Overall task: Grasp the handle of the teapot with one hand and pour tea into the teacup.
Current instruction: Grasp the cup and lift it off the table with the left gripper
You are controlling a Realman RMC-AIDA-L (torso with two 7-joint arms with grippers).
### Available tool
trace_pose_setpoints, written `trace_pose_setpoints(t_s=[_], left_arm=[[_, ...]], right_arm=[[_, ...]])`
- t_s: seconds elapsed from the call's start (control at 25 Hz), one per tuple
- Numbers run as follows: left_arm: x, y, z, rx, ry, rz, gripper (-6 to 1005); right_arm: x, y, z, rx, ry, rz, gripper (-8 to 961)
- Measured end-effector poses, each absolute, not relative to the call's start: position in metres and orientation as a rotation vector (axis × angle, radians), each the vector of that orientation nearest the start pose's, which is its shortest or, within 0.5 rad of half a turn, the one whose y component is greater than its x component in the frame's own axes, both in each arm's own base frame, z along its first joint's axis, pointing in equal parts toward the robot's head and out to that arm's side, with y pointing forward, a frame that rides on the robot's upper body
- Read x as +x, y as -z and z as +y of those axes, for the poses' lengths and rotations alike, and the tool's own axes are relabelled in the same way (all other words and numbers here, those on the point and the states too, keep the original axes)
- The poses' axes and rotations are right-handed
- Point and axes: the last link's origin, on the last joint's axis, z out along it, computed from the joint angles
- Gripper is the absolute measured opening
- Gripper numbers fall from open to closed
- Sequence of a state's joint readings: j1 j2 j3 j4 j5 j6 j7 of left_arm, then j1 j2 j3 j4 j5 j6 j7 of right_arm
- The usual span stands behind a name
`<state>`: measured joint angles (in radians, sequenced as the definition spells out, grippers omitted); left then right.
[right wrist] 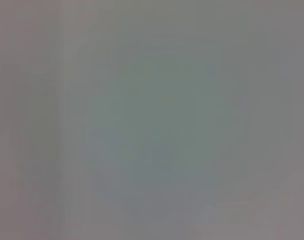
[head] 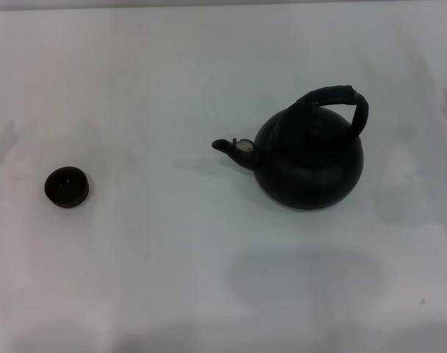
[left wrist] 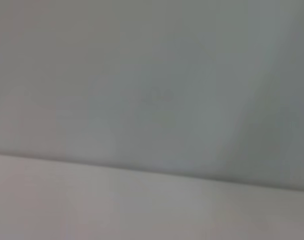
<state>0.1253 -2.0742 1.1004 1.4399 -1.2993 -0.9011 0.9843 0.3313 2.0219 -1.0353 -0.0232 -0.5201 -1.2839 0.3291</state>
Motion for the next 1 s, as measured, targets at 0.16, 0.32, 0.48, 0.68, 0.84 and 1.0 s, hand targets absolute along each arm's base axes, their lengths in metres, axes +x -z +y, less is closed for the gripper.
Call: trace_pose_setpoints(t_s=[0.16,0.32,0.48,0.68,0.84,1.0], left_arm=[[-0.327,-0.122,0.271,-1.811,0.368,-1.15,766],[-0.313,-0.129,0.268,-1.843,0.354,-1.137,770],[-0.304,-0.141,0.264,-1.845,0.379,-1.16,780],[-0.296,-0.146,0.262,-1.842,0.355,-1.221,793],[-0.294,-0.148,0.265,-1.828,0.287,-1.262,803],[-0.288,-0.137,0.273,-1.896,0.212,-1.251,813]], right_arm=[[0.385,-0.025,0.282,-1.612,-0.63,0.572,874],[0.386,-0.025,0.282,-1.612,-0.628,0.575,874],[0.386,-0.025,0.281,-1.612,-0.627,0.576,873],[0.386,-0.026,0.282,-1.611,-0.625,0.572,873],[0.386,-0.031,0.28,-1.604,-0.637,0.551,873],[0.387,-0.031,0.279,-1.6,-0.632,0.552,872]])
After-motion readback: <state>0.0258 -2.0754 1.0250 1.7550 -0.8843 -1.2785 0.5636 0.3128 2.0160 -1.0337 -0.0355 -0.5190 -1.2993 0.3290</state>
